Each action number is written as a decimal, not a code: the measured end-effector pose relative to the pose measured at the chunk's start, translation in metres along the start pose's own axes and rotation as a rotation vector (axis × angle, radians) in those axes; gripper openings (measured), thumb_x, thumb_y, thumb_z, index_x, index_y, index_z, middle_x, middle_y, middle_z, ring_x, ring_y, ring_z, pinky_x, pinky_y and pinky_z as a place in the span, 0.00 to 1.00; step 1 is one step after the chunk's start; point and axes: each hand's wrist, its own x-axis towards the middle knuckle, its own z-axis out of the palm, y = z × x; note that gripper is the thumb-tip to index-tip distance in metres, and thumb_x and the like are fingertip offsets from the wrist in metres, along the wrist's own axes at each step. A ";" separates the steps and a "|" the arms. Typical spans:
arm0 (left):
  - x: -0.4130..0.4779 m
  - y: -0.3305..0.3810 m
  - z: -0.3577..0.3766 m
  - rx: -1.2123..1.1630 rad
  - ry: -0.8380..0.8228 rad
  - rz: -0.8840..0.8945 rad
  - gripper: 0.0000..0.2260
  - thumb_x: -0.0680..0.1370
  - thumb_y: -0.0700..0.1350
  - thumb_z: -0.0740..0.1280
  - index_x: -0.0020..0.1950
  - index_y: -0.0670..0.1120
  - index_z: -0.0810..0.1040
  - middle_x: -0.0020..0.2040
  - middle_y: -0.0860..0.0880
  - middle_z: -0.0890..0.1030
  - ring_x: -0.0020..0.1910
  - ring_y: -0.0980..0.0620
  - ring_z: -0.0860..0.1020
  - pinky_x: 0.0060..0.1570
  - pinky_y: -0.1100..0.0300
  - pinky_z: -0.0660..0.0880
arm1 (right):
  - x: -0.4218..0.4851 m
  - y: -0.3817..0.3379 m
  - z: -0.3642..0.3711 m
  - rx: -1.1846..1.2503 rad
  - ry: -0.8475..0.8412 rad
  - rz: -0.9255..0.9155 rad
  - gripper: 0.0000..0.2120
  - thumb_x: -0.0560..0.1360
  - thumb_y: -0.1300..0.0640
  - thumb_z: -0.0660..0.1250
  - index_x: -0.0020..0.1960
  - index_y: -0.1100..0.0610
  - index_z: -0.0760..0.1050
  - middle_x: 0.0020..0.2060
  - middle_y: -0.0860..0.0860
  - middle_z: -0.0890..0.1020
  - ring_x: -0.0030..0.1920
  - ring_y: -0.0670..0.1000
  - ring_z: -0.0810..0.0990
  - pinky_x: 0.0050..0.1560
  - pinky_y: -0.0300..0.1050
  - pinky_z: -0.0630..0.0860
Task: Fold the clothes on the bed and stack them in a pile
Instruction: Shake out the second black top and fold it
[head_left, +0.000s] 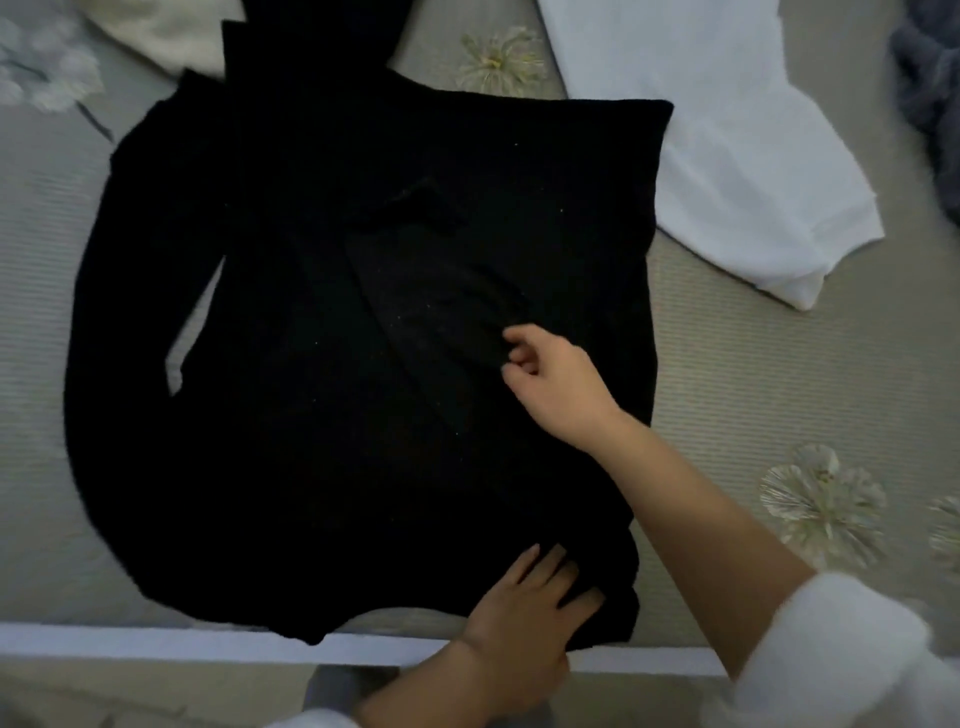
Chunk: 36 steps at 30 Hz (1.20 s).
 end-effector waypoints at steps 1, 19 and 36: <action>-0.002 -0.002 -0.001 -0.022 -0.008 0.022 0.27 0.80 0.46 0.56 0.78 0.51 0.52 0.78 0.45 0.52 0.77 0.47 0.45 0.72 0.54 0.33 | -0.010 0.015 0.004 -0.073 0.033 0.004 0.22 0.78 0.55 0.64 0.71 0.54 0.68 0.60 0.51 0.77 0.60 0.49 0.75 0.58 0.37 0.69; -0.011 -0.151 -0.145 -0.839 1.067 -0.836 0.24 0.75 0.47 0.68 0.68 0.49 0.62 0.60 0.49 0.66 0.43 0.59 0.74 0.50 0.59 0.72 | -0.140 0.105 0.064 -0.618 0.347 -0.177 0.28 0.65 0.42 0.71 0.57 0.60 0.73 0.51 0.57 0.76 0.50 0.55 0.74 0.50 0.52 0.75; -0.002 -0.174 -0.177 -1.124 1.155 -0.793 0.17 0.74 0.43 0.69 0.62 0.56 0.77 0.50 0.58 0.75 0.45 0.63 0.76 0.40 0.69 0.72 | -0.125 0.100 0.020 -0.246 0.345 -0.066 0.13 0.75 0.45 0.64 0.39 0.54 0.70 0.33 0.46 0.71 0.32 0.47 0.71 0.32 0.41 0.66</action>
